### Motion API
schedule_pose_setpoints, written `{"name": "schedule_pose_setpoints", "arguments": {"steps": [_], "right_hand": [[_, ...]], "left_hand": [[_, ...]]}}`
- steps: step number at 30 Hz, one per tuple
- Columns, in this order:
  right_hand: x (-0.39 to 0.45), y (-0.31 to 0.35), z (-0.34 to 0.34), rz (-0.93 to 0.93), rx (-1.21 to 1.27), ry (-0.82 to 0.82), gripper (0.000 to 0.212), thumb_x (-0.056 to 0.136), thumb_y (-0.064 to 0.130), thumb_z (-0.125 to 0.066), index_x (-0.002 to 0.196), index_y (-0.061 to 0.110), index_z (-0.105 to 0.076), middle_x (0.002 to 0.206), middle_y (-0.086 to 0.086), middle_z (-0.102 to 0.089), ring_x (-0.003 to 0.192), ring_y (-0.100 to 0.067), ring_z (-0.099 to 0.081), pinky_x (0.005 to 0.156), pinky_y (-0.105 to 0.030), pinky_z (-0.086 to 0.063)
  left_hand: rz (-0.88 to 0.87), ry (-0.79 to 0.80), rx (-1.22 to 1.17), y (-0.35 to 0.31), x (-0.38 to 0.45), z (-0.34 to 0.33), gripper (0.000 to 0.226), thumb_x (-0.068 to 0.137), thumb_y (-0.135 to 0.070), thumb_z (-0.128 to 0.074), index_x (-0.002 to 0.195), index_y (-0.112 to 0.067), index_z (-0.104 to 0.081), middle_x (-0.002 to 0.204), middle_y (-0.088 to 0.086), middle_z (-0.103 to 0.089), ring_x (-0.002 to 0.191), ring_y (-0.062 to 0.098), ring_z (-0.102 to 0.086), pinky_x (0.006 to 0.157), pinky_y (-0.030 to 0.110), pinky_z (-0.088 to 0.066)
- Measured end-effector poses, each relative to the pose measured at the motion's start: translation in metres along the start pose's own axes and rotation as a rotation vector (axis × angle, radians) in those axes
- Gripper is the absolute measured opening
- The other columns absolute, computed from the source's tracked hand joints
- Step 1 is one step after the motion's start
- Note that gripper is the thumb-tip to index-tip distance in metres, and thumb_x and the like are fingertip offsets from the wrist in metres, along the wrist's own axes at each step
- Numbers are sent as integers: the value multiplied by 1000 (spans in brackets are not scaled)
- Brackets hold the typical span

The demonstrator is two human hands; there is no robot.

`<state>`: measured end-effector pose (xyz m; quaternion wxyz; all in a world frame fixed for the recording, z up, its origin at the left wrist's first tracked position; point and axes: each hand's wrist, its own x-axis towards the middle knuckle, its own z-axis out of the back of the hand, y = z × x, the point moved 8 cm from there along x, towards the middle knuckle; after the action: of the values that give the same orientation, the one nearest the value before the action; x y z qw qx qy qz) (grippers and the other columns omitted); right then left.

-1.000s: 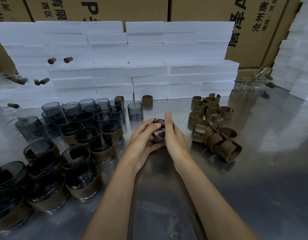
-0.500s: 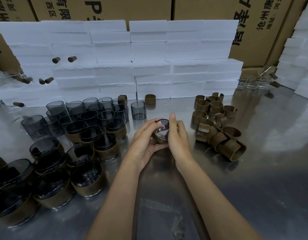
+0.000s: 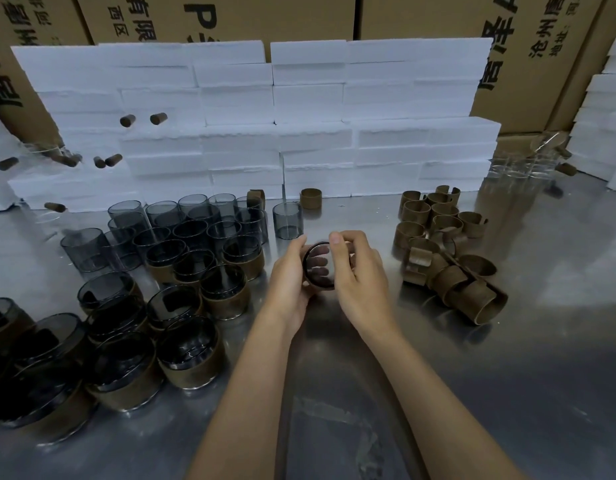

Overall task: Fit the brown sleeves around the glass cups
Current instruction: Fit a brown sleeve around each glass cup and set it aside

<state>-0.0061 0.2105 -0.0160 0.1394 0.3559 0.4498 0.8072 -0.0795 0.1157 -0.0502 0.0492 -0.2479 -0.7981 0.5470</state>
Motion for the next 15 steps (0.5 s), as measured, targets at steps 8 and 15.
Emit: {"name": "schedule_pose_setpoints", "arguments": {"steps": [8, 15], "right_hand": [[-1, -30, 2, -587, 723, -125, 26, 95, 36, -58, 77, 19, -66, 69, 7, -69, 63, -8, -66, 60, -21, -50], [-10, -37, 9, -748, 926, -102, 26, 94, 32, -62, 77, 13, -58, 84, -13, -59, 88, -29, -57, 84, -41, -46]], "left_hand": [[38, 37, -17, 5, -4, -12, 32, 106, -31, -51, 80, -14, -60, 55, -1, -63, 48, 9, -62, 51, 20, -49], [66, 87, 154, 15, -10, -28, 23, 95, -29, -59, 75, -18, -63, 66, -1, -64, 60, 12, -64, 65, 27, -50]]}}
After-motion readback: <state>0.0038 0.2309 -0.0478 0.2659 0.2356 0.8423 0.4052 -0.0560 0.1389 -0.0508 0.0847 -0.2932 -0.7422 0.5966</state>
